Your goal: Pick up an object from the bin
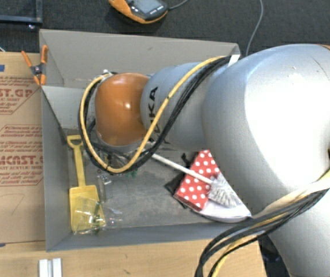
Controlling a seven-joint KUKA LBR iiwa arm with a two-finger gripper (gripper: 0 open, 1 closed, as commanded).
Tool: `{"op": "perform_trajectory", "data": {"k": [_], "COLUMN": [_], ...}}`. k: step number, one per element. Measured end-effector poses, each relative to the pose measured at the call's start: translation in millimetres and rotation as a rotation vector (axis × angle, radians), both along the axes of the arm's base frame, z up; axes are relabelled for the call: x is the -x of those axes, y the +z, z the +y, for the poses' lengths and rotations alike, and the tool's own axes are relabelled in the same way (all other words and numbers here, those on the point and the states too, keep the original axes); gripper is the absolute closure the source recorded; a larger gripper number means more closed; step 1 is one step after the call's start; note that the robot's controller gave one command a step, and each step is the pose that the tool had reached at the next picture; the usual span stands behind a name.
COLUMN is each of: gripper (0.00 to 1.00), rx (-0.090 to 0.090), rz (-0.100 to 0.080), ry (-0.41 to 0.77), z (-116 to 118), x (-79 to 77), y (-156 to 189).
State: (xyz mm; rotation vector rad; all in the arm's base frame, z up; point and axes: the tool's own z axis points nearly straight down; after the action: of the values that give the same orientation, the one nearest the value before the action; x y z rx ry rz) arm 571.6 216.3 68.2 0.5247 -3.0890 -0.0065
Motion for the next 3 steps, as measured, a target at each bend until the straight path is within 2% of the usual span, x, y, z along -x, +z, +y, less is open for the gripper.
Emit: {"op": "perform_trajectory", "data": {"k": [1,2,3], "gripper": [0.00,0.00,0.00], "rx": [-0.003,-0.007,-0.002], "rz": [-0.017,-0.003,-0.019], "ry": [0.225,0.509,0.836], "z": [9,29,28], "x": [-1.2,-2.7,18.8], "y": [59,31,2]}}
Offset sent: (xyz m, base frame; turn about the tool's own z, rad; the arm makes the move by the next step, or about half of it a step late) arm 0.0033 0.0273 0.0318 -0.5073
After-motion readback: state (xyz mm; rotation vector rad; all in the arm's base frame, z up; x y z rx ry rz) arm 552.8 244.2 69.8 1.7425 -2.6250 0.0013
